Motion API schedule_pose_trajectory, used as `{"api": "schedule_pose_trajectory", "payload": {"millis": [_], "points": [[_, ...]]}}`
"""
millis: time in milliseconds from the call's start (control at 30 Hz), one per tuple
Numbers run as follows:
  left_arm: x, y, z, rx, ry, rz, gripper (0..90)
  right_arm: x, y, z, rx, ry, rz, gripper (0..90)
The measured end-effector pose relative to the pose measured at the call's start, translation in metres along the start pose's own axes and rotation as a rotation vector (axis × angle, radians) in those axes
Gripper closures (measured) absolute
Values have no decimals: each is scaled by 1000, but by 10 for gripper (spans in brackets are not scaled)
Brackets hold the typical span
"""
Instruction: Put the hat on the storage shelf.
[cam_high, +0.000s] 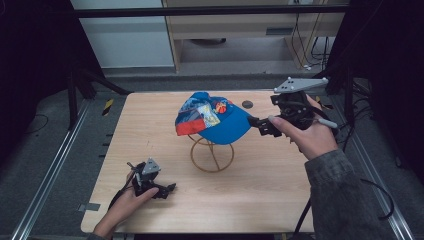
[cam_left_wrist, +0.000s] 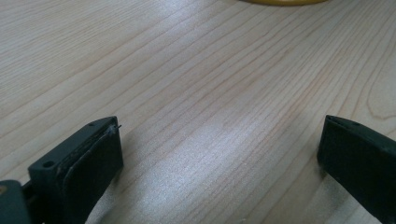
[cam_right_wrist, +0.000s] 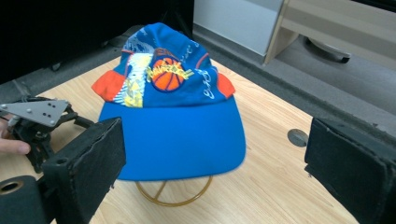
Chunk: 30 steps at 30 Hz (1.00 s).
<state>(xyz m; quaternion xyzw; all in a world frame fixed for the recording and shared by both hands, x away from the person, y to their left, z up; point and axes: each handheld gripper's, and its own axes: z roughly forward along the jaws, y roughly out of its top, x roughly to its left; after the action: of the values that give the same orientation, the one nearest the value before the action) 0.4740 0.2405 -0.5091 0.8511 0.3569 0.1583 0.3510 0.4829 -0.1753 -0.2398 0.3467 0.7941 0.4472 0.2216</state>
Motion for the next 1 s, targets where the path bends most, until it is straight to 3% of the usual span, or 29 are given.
{"api": "schedule_pose_trajectory", "payload": {"millis": [200,533,1000], "points": [[0,0,0,0,1,-1,0,-4,-13,-10,-19,-13,11,72],[0,0,0,3,1,0,0,-10,-54,-12,-17,-56,24,107],[0,0,0,3,1,-1,0,-20,-106,4,27,-89,40,115]]}}
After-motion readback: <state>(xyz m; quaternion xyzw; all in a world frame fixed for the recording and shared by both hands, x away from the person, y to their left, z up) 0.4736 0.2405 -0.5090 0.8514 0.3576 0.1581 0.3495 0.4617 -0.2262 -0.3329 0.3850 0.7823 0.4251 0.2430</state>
